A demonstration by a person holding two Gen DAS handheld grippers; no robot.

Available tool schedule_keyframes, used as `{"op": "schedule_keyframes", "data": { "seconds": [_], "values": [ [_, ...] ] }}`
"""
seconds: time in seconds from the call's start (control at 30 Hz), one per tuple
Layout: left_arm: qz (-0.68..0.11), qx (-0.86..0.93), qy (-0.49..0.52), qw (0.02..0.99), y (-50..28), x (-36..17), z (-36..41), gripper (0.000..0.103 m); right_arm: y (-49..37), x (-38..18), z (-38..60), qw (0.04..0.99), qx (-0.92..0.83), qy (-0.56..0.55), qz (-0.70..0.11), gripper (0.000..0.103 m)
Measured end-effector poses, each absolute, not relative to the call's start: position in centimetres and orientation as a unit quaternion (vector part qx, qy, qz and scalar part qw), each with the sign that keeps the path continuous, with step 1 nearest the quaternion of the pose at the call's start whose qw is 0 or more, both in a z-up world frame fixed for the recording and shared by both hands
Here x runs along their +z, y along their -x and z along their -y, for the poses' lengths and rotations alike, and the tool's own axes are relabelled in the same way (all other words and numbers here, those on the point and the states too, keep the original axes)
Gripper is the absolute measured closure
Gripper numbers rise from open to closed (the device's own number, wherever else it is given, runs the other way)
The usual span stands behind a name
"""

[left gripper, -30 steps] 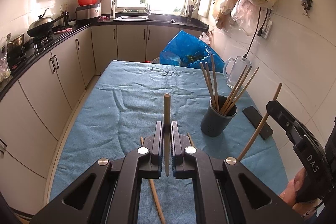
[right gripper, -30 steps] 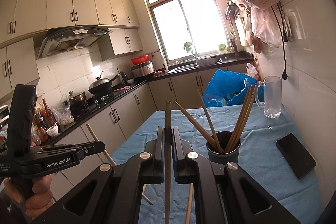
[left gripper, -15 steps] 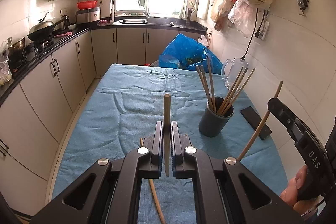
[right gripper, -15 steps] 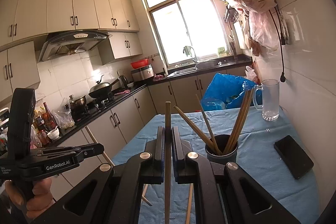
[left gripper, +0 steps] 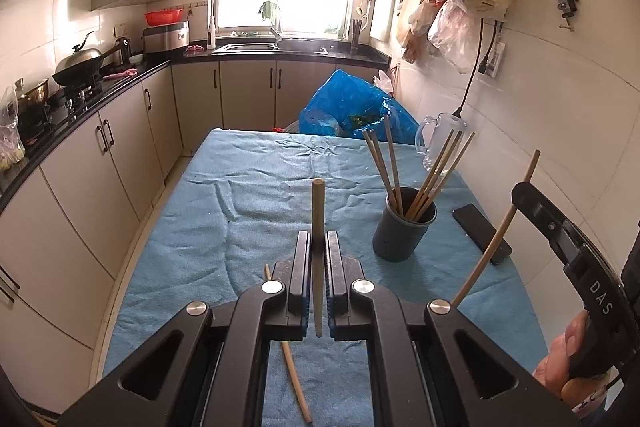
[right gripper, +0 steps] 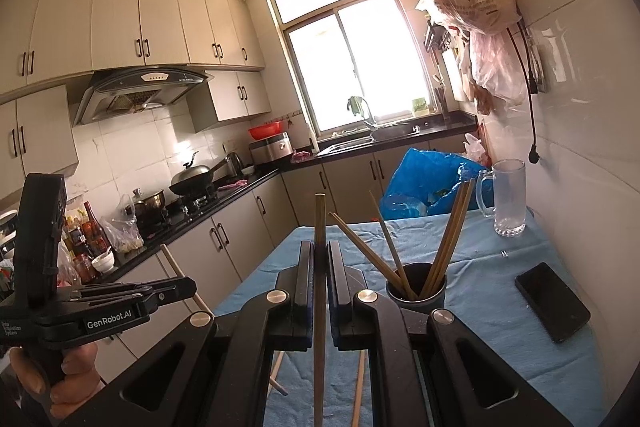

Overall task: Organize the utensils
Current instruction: 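Lift both held chopsticks upright and carry them toward the holder cup, then lower both chopsticks into the holder cup and open both tools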

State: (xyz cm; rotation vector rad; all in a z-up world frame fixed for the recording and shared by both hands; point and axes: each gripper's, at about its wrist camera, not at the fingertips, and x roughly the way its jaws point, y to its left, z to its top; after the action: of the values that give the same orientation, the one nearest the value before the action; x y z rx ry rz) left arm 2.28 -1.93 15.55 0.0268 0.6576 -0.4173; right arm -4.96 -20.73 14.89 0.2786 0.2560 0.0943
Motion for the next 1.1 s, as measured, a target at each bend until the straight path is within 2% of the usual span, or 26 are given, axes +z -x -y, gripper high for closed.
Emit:
{"op": "schedule_keyframes", "data": {
  "seconds": [1.1],
  "values": [
    [-0.309,-0.222,-0.027,0.924,-2.2,17.2,3.4,0.097,6.5,16.9,23.0,0.985,0.021,-0.140,-0.099,0.096]
  ]
}}
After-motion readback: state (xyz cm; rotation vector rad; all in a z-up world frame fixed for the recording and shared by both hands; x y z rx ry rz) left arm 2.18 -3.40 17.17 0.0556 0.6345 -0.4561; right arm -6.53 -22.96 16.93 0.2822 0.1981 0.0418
